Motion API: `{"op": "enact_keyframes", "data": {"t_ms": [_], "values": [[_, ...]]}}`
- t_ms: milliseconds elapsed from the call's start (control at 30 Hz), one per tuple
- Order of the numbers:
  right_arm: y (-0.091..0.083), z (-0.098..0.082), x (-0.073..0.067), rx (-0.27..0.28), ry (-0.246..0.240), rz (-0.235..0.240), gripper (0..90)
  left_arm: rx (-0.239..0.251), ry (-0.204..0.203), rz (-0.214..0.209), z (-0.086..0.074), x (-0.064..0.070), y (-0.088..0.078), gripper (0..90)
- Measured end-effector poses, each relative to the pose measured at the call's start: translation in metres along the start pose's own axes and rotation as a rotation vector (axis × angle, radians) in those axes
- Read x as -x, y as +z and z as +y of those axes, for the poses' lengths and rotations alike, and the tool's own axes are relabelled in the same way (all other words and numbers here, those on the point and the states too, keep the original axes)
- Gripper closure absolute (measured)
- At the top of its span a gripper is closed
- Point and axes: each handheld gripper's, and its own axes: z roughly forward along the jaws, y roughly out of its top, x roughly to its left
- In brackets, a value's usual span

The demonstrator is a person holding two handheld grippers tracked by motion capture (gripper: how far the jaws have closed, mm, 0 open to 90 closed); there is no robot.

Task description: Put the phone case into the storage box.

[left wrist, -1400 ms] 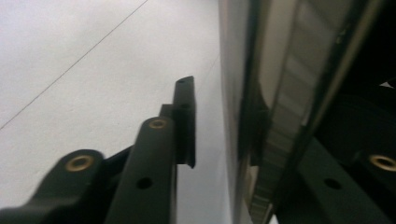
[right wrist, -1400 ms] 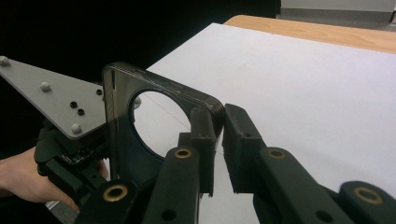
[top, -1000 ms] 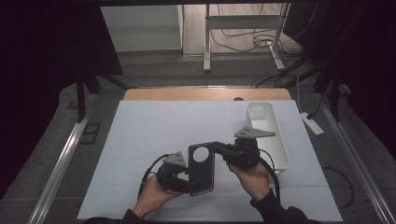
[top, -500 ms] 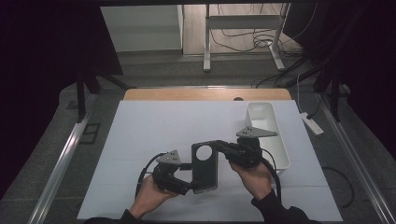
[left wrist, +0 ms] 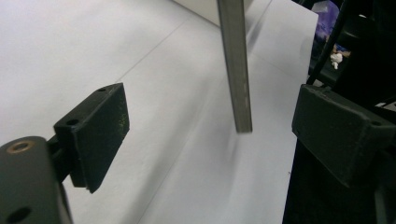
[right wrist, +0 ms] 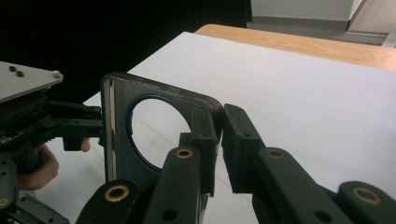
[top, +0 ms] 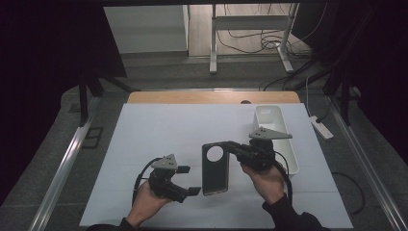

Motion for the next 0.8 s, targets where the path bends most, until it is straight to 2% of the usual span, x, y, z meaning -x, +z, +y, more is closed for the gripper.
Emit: {"op": "enact_keyframes", "data": {"t_ms": [133,467,700,800], "values": [[-0.003,0.002,0.003,0.006,0.000,-0.010,83.2,0.016,-0.012,0.019,-0.006,-0.001,-0.008,9.6],[-0.009,0.008,0.009,0.018,0.007,-0.026,83.3,0.033,0.002,0.095,-0.019,0.000,-0.027,3.9],[-0.012,0.016,0.013,0.028,-0.003,-0.041,83.3,0.032,0.008,0.133,-0.027,0.002,-0.036,2.2],[-0.014,0.020,0.016,0.034,-0.005,-0.049,83.3,0.049,0.003,0.139,-0.032,0.003,-0.040,0.4]]}}
